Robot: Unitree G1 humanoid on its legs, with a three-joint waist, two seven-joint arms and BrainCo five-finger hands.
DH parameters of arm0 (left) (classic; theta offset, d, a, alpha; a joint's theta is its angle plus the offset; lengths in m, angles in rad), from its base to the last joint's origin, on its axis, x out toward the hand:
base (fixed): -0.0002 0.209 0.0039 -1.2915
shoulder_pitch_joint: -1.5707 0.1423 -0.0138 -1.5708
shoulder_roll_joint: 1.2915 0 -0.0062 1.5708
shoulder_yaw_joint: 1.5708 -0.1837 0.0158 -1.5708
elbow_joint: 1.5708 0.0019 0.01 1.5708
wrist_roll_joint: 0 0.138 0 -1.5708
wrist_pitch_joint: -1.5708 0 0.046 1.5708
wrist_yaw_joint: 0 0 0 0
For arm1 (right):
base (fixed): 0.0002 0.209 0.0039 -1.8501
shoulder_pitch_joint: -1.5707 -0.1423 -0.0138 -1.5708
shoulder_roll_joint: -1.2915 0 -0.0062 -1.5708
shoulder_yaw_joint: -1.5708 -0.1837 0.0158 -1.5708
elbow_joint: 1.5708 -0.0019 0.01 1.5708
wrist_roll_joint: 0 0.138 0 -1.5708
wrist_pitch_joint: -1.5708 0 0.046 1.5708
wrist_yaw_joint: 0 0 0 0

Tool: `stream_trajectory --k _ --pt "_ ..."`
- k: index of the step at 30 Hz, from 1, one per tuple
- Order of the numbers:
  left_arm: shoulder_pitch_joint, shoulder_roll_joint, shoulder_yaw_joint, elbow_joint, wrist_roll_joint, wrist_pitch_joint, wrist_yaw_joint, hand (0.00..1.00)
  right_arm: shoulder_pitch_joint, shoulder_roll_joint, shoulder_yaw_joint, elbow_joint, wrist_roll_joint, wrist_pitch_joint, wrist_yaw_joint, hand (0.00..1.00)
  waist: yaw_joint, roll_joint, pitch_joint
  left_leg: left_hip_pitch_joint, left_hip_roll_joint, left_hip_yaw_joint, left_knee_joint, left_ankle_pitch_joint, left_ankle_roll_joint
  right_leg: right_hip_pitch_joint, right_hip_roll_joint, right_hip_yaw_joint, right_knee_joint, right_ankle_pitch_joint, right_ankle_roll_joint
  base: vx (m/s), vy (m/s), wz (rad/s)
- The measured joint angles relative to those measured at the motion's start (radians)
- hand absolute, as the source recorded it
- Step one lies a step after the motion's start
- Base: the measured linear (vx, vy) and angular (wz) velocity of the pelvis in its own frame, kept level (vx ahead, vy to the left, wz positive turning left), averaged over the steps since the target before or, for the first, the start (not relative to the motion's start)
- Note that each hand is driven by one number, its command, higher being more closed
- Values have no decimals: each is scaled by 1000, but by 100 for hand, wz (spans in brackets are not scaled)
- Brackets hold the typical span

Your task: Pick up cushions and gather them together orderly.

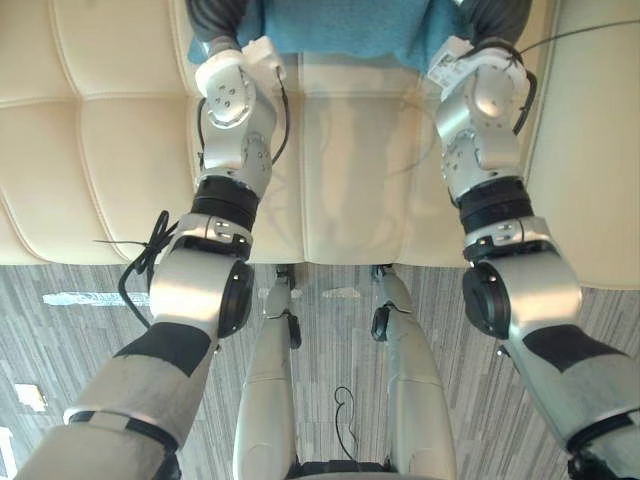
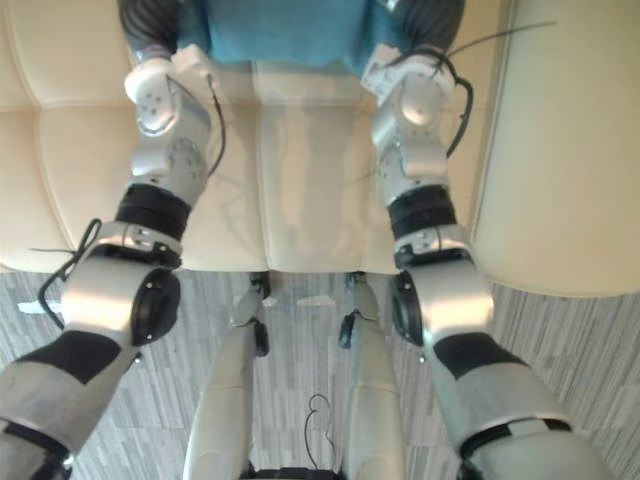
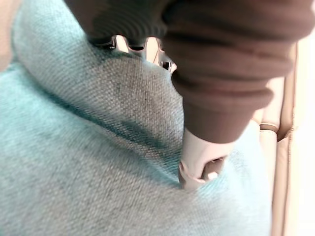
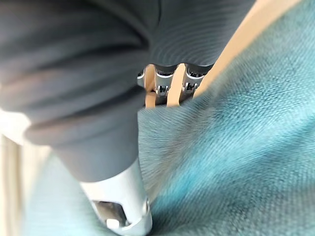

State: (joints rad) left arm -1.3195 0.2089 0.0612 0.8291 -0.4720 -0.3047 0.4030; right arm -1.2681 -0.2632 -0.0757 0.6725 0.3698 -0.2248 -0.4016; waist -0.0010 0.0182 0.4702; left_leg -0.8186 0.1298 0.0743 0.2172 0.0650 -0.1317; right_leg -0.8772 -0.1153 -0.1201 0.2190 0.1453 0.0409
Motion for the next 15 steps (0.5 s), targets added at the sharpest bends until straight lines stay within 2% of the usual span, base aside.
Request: stream_trajectory --k 6,8,9,10,12,14,15 --pt "131 100 -3 -49 -31 -1 -69 0 204 -85 -16 -222 3 -37 41 0 -2 -5 1 79 16 15 24 -16 -2 66 12 16 36 -24 2 -1 -39 -9" --pt "275 142 -3 -100 -41 -9 -126 0 394 -96 -42 -346 5 -61 85 0 0 -11 -2 158 35 28 58 -50 -3 152 23 16 51 -50 -10 22 -52 -13" --pt "305 147 -3 -114 -40 -12 -133 0 434 -97 -41 -370 5 -69 92 0 -1 -13 -3 171 37 28 64 -56 -3 165 24 15 59 -61 -10 32 -58 -7" --pt "413 151 -4 -148 -36 -14 -156 0 580 -95 -40 -439 5 -88 120 0 0 -17 -5 222 45 31 69 -77 -2 213 27 11 75 -87 -12 47 -51 0" --pt "518 139 -4 -175 -21 -15 -171 0 703 -81 -32 -481 4 -92 141 0 0 -23 -11 266 48 34 67 -82 -5 252 28 7 85 -103 -14 52 -37 4" --pt "744 70 -6 -188 20 -12 -194 0 930 -10 -7 -499 0 -89 188 0 0 -38 -32 350 61 54 58 -98 -7 323 29 -3 103 -145 -15 69 -28 6" --pt "792 51 -10 -186 37 -10 -198 0 975 6 5 -498 -8 -87 197 0 0 -41 -46 359 62 58 54 -101 -9 329 29 -4 110 -152 -15 74 -25 4"
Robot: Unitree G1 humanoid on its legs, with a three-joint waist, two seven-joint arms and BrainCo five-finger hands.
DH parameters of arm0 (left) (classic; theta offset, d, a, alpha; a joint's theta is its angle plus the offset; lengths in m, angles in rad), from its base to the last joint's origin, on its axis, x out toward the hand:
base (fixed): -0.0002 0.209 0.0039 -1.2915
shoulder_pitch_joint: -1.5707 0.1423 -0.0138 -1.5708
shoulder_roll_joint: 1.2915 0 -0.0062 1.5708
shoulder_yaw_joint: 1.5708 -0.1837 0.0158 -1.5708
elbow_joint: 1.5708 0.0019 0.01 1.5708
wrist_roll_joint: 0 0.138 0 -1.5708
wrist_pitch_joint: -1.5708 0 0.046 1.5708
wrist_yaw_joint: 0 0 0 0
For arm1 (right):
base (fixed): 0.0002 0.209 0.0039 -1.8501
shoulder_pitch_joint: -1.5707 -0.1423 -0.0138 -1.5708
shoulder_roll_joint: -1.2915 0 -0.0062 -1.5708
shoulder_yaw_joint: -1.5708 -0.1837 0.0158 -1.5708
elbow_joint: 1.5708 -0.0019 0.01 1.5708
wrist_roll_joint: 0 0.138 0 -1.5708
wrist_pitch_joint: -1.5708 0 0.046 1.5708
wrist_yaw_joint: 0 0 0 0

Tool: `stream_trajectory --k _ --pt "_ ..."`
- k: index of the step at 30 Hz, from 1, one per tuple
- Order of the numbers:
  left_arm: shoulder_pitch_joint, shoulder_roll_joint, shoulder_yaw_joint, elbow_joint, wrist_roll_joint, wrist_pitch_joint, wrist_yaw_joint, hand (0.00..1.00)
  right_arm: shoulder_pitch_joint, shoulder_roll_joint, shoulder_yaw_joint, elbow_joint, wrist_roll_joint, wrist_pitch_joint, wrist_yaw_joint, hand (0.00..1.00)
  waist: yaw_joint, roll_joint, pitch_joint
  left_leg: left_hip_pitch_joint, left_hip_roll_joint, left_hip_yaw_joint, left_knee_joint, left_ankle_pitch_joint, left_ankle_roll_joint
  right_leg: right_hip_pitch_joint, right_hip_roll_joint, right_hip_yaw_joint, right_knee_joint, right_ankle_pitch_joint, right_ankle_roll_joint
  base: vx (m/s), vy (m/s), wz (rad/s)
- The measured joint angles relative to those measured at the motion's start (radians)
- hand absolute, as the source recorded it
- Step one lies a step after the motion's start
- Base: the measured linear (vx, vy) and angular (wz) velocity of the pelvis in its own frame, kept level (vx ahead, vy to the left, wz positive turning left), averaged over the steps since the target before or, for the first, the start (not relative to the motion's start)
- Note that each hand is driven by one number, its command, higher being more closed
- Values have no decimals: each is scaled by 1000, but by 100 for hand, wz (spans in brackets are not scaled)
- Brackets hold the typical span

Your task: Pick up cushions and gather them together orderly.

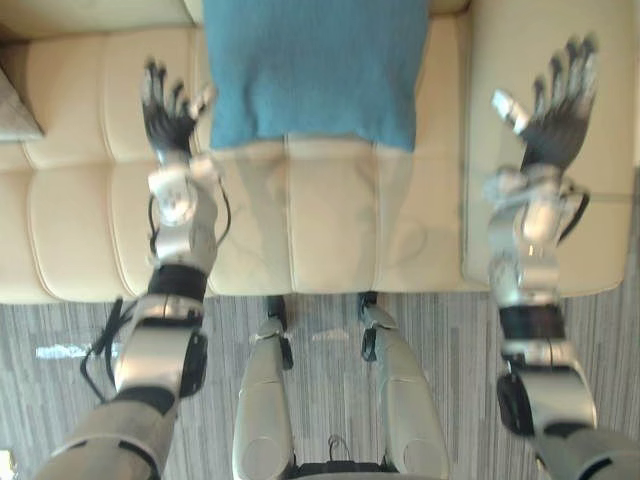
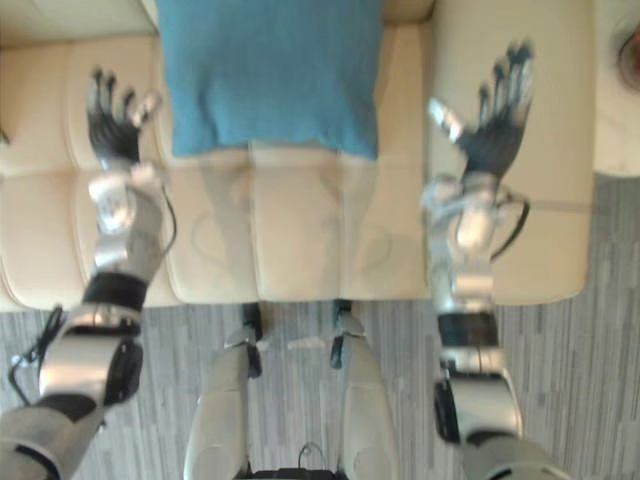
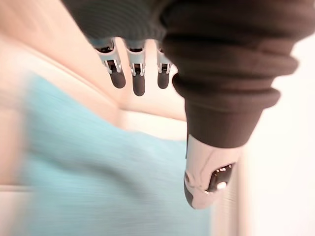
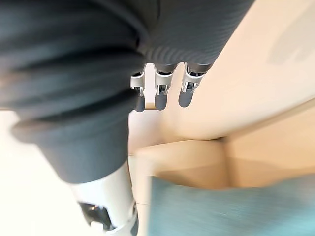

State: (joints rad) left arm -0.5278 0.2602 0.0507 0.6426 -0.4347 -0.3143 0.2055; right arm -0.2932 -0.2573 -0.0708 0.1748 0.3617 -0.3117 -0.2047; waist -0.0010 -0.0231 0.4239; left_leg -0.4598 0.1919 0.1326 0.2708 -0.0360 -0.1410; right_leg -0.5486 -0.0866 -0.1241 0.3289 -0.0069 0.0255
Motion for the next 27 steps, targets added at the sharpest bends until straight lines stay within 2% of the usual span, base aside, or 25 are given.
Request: stream_trajectory --k 2,4,5,8,11,14,18,19,21,22,23,24,25,27 --pt "175 -79 -21 37 63 15 -26 0 161 72 32 21 -52 10 47 0 2 -11 -49 60 4 19 -28 -1 -1 47 -2 -6 5 -20 -6 135 -23 7" --pt "283 -131 -50 88 103 28 -47 0 251 130 41 95 -90 16 78 0 4 -16 -89 118 3 26 -52 -2 -2 93 -3 -11 9 -40 -5 146 -8 6" --pt "353 -166 -54 127 135 42 -62 0 302 170 40 171 -113 25 91 0 6 -18 -131 156 1 28 -72 -3 -6 122 -6 -16 9 -55 -2 149 -2 7" --pt "475 -219 -51 210 208 49 -81 0 382 229 33 383 -139 47 116 0 7 -12 -219 255 0 49 -119 -2 -11 203 -9 -25 4 -89 3 152 3 7" --pt "538 -244 -49 286 268 62 -87 0 425 255 -6 552 -167 64 124 0 8 12 -276 327 -3 48 -162 0 -13 277 -9 -37 -27 -102 16 92 11 9" --pt "554 -244 -47 327 305 81 -103 0 424 254 -44 640 -167 80 124 0 7 28 -291 349 -13 34 -172 1 -13 318 -20 -57 -44 -101 16 27 30 18" --pt "559 -243 -36 331 306 86 -103 0 406 247 -45 693 -167 94 119 0 7 22 -300 344 -19 24 -143 -1 -10 338 -40 -84 -43 -100 15 0 40 23" --pt "562 -242 -35 332 307 88 -103 0 395 248 -46 713 -167 99 119 0 7 21 -314 336 -19 28 -146 0 -7 336 -43 -89 -63 -83 9 -29 54 4" --pt "563 -247 -28 338 317 93 -103 0 384 255 -47 726 -168 106 120 0 8 20 -314 313 -6 76 -17 -63 12 339 -58 -92 -86 -62 6 -39 98 -10" --pt "570 -260 -30 351 319 99 -111 0 374 243 -52 751 -182 113 119 0 4 20 -316 316 -5 75 135 -143 11 348 -76 -83 -92 -48 22 -29 104 -13" --pt "570 -264 -31 353 320 100 -113 0 374 239 -55 753 -188 113 119 0 1 25 -318 322 -4 73 146 -154 4 350 -78 -82 -96 -44 27 -14 179 -6" --pt "570 -276 -31 354 326 104 -117 0 373 227 -71 759 -198 118 120 0 -7 54 -333 324 -4 55 144 -180 -10 355 -77 -81 -105 -30 44 -22 195 3" --pt "565 -279 -39 353 327 105 -118 0 358 216 -87 786 -206 125 119 0 -13 56 -334 323 -24 53 129 -196 -5 353 -80 -69 -119 -6 64 -57 261 4" --pt "555 -251 -57 354 326 105 -119 0 345 220 -84 808 -210 137 125 0 -15 40 -333 327 -58 46 80 -195 -3 344 -99 -62 -151 34 67 -111 190 0"
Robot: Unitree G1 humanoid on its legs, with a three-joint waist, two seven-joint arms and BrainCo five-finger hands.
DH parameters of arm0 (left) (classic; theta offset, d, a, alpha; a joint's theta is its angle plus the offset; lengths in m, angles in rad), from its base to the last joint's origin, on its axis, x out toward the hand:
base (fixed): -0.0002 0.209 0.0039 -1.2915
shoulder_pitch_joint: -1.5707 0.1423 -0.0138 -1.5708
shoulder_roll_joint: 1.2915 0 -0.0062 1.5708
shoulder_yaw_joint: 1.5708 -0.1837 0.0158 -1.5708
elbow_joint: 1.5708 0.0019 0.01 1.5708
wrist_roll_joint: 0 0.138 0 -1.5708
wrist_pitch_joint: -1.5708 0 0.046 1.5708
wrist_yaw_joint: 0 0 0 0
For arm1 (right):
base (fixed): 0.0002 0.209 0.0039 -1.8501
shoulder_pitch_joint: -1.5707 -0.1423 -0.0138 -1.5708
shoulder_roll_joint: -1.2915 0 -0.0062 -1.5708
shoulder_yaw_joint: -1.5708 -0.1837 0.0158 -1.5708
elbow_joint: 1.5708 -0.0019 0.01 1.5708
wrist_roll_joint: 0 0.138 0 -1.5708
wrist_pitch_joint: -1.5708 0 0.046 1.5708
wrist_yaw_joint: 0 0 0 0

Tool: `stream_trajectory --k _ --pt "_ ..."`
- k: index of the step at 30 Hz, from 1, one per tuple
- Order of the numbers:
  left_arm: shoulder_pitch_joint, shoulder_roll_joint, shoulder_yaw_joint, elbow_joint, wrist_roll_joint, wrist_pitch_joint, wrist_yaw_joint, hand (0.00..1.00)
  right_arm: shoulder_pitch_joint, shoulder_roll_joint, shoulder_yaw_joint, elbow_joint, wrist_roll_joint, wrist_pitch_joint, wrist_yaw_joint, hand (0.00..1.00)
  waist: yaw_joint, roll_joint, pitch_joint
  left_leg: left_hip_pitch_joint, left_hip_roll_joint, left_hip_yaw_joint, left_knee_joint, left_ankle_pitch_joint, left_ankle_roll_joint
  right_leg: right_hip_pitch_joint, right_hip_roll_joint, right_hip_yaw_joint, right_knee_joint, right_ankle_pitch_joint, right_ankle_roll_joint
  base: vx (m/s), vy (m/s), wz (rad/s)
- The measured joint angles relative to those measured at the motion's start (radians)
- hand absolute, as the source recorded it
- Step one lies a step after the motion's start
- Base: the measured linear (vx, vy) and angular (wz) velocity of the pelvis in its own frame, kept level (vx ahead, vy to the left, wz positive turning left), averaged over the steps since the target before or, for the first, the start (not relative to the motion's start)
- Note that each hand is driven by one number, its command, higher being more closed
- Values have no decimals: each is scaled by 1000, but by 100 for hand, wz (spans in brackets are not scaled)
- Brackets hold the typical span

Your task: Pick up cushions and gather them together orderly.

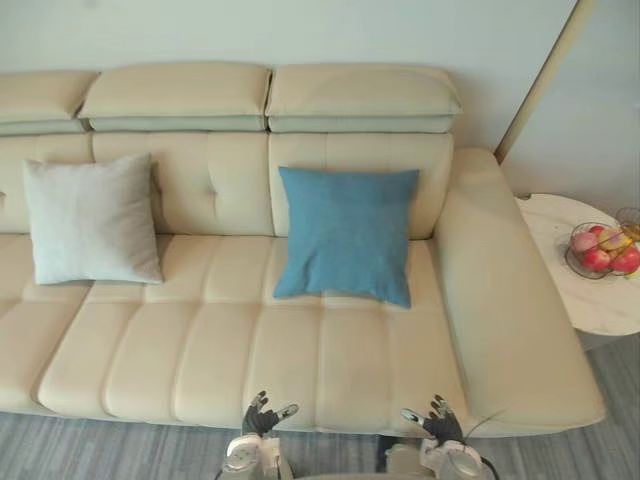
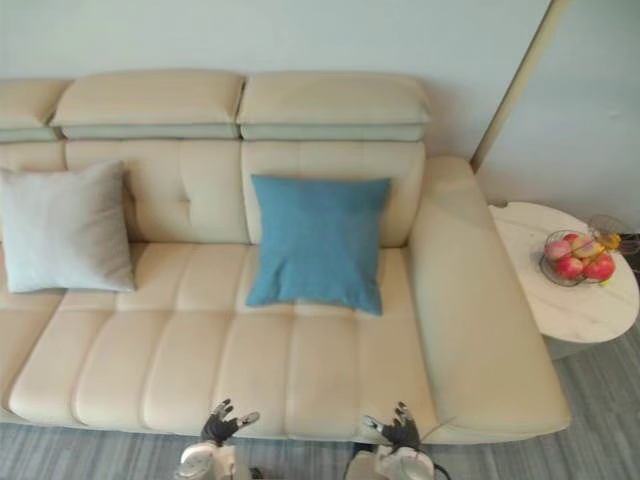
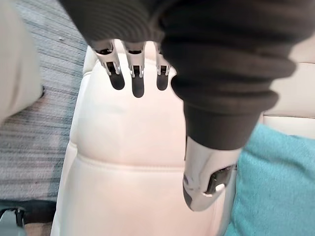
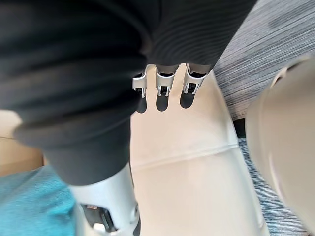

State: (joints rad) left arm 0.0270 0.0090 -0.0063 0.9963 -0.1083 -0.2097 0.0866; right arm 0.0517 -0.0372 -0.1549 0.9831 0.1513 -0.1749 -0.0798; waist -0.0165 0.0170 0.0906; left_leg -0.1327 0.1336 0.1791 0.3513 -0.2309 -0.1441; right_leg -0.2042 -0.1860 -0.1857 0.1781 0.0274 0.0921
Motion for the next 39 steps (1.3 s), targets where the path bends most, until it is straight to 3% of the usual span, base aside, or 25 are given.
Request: stream_trajectory --k 1,2,5,7,8,9,10,11,12,13,14,15,19,24,31,37,38,39 --pt "-11 30 -21 2 0 0 -1 0 -16 1 -1 20 -5 7 0 0 -4 -26 -1 0 -28 1 -35 21 33 -8 -19 4 -20 26 3 -158 147 2" --pt "-16 48 -33 13 1 0 -1 0 -25 -3 -4 20 -22 8 -2 0 -5 -37 7 -5 -49 1 -34 27 43 -7 -35 7 -38 43 12 -165 133 -1" --pt "-19 66 -29 23 10 0 3 0 -45 -7 0 21 -37 12 -13 0 -5 -52 25 -44 -74 14 -3 23 62 -40 -51 32 -56 45 9 -228 115 -16" --pt "-17 65 -17 46 43 10 3 0 -54 -6 1 20 -60 27 -18 0 -3 -42 35 -67 -52 30 19 11 87 -46 -35 18 -73 -16 -78 -177 64 -33" --pt "-15 59 -11 45 50 12 3 0 -61 -4 2 15 -67 29 -18 0 2 -29 39 -63 -32 45 5 12 103 -45 -24 13 -51 -29 -91 -198 31 -40" --pt "-15 55 2 43 62 13 4 0 -63 1 6 12 -74 29 -17 0 9 -11 56 -42 -3 68 -7 18 109 -72 -15 0 103 -54 -81 -130 17 -33" --pt "-8 57 19 40 67 19 5 0 -50 4 9 12 -74 29 -17 0 10 -22 51 -22 5 76 -24 31 112 -77 -7 -4 285 -95 -71 -106 36 -22" --pt "-4 59 23 37 67 20 6 0 -45 5 9 12 -74 29 -17 0 12 -25 50 -22 5 77 -30 34 112 -72 -4 -3 329 -112 -67 -42 -21 -10" --pt "3 65 30 33 67 20 7 0 -25 13 9 15 -74 28 -17 0 19 -50 32 -6 4 80 -46 44 111 -27 19 5 446 -186 -34 -34 -56 -2" --pt "4 67 31 32 67 20 7 0 -21 15 9 16 -74 27 -17 0 19 -55 29 -5 2 80 -49 46 108 -13 24 6 449 -200 -28 5 -99 -5" --pt "4 71 43 33 67 20 6 0 -11 23 8 21 -74 27 -16 0 21 -75 14 -8 -11 75 -59 52 97 49 34 6 370 -257 -9 47 -113 -14" --pt "-3 71 63 36 67 21 6 0 -14 24 4 35 -74 28 -14 0 24 -96 -2 -24 -24 75 -77 69 83 75 44 9 257 -276 -13 47 -92 -18" --pt "-33 42 47 38 66 25 8 0 -40 3 1 96 -70 29 -13 0 22 -60 1 -33 -33 52 -161 144 65 115 86 22 74 -238 -39 51 -75 -16" --pt "-43 50 16 38 67 25 9 0 -11 -3 -6 101 -57 29 -12 0 19 -56 0 28 -34 18 -205 157 61 193 100 4 8 -214 -44 48 -29 8" --pt "-36 57 7 76 69 26 8 0 -14 -3 -35 100 -29 28 -6 0 16 -51 3 82 -60 -1 -306 224 76 242 93 -3 -69 -162 -43 -39 29 5" --pt "-8 60 7 87 80 28 8 0 -7 -3 -39 100 -29 27 -5 0 12 -29 13 140 -77 -27 -451 317 84 242 89 -16 -75 -159 -34 -135 30 12" --pt "-5 61 7 87 83 28 8 0 -8 -4 -39 100 -29 27 -6 0 11 -28 13 141 -77 -28 -454 320 83 242 90 -17 -75 -159 -34 -81 20 2" --pt "11 86 8 116 87 28 8 0 -22 -5 -38 104 -31 28 -10 0 4 -30 15 201 -94 -55 -455 282 73 318 85 8 -116 -171 -18 0 0 0"
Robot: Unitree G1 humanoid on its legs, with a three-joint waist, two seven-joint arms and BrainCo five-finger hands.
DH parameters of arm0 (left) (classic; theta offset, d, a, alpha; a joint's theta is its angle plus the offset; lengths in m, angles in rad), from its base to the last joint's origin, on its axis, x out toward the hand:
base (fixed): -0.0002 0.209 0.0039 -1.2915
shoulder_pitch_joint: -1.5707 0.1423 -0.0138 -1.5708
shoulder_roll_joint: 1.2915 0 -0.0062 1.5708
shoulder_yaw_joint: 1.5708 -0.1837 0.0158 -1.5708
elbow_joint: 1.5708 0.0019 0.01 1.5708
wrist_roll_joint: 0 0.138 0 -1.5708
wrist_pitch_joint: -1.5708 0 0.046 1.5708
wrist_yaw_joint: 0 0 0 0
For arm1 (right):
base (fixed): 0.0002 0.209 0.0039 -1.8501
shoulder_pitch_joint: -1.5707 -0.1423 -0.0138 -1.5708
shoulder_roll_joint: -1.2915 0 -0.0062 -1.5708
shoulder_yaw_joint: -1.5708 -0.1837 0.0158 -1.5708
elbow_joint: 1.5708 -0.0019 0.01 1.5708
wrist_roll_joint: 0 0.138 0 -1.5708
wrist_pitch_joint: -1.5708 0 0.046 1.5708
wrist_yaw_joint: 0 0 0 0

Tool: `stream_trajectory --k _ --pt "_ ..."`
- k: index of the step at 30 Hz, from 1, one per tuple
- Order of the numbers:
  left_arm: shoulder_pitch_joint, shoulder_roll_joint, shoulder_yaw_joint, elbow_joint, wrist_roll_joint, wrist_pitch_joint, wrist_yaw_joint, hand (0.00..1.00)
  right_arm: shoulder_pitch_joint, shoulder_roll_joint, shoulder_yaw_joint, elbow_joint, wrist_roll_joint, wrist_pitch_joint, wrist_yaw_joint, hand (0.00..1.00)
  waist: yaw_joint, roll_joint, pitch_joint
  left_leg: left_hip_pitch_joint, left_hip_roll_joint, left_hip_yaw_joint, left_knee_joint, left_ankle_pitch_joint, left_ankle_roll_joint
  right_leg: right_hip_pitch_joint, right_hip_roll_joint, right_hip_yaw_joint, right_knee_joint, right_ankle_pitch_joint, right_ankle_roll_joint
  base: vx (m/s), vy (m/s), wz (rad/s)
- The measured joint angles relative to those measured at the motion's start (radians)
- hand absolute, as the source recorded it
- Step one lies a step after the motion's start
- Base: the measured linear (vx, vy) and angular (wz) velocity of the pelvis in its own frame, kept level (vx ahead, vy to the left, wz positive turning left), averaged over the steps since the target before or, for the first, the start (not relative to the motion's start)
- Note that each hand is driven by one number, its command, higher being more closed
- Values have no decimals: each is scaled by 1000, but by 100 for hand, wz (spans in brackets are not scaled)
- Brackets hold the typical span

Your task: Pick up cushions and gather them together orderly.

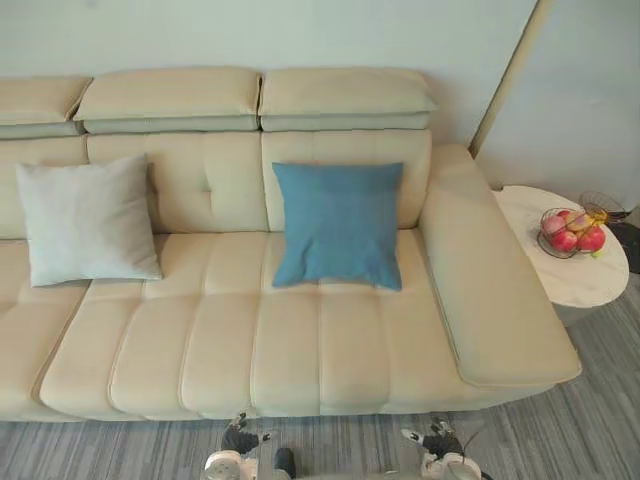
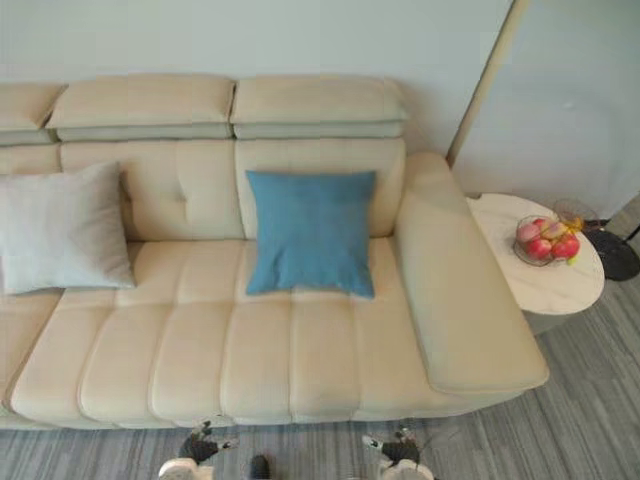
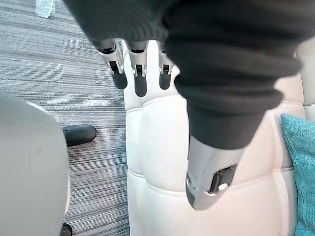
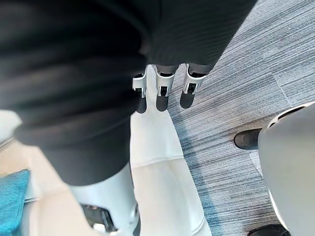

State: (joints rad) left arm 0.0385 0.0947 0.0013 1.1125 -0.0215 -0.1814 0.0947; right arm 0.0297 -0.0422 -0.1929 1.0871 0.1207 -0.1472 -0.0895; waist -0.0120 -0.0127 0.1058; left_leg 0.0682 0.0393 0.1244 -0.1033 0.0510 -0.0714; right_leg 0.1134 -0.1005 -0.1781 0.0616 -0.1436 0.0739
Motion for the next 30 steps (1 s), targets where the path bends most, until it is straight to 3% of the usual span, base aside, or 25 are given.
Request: stream_trajectory --k 12,16,20,22,24,25,26,27,28,29,30 --pt "-4 1 -23 1 1 3 -12 0 26 0 -15 -5 -25 5 5 0 -13 9 9 7 6 33 1 0 -1 -8 -4 8 18 -3 1 -2 0 -4" --pt "-8 2 -22 2 6 20 -21 0 27 -1 -33 -39 -44 18 10 0 -31 5 25 21 20 119 1 -9 -7 -86 0 115 100 -18 1 -38 24 -76" --pt "-24 6 -20 9 21 25 -34 0 28 1 -34 -85 -67 28 10 0 -49 -5 35 43 41 351 18 -50 -10 -195 36 297 122 -1 5 -65 55 -159" --pt "-44 8 -20 9 26 26 -34 0 18 1 -26 -88 -82 33 10 0 -52 -1 41 35 64 478 46 -71 -10 -241 -20 134 110 9 -35 -39 73 -193" --pt "-68 47 -16 6 39 27 -33 0 -10 3 30 -85 -83 38 9 0 -60 -9 48 34 102 618 72 -86 -19 -274 -135 -287 154 19 -79 16 7 -186" --pt "-71 54 -5 6 39 27 -33 0 -12 2 37 -85 -84 38 9 0 -60 -13 50 36 110 646 83 -90 -25 -273 -157 -365 166 30 -97 66 -70 -166" --pt "-76 61 33 -4 39 28 -30 0 -10 1 41 -82 -99 38 9 0 -60 -24 46 44 128 711 118 -93 -28 -277 -200 -498 213 91 -168 51 -52 -117" --pt "-76 63 42 -5 39 28 -30 0 -10 0 42 -79 -105 38 9 0 -59 -26 45 45 133 726 133 -94 -28 -282 -206 -521 222 105 -155 126 -172 -192" --pt "-85 71 61 6 39 33 -31 0 -34 -8 64 -50 -123 35 9 0 -60 -32 50 38 186 777 255 -123 -9 -292 -186 -571 241 143 -181 65 -220 -169" --pt "-94 63 60 10 39 33 -32 0 -57 -20 76 -43 -130 38 6 0 -61 -39 57 36 165 764 242 -175 -17 -288 -168 -555 199 153 -184 49 -232 -165" --pt "-98 57 60 9 39 33 -34 0 -61 -29 77 -40 -134 39 6 0 -61 -33 59 35 148 755 211 -177 -21 -283 -152 -543 169 163 -178 -50 -102 -122"
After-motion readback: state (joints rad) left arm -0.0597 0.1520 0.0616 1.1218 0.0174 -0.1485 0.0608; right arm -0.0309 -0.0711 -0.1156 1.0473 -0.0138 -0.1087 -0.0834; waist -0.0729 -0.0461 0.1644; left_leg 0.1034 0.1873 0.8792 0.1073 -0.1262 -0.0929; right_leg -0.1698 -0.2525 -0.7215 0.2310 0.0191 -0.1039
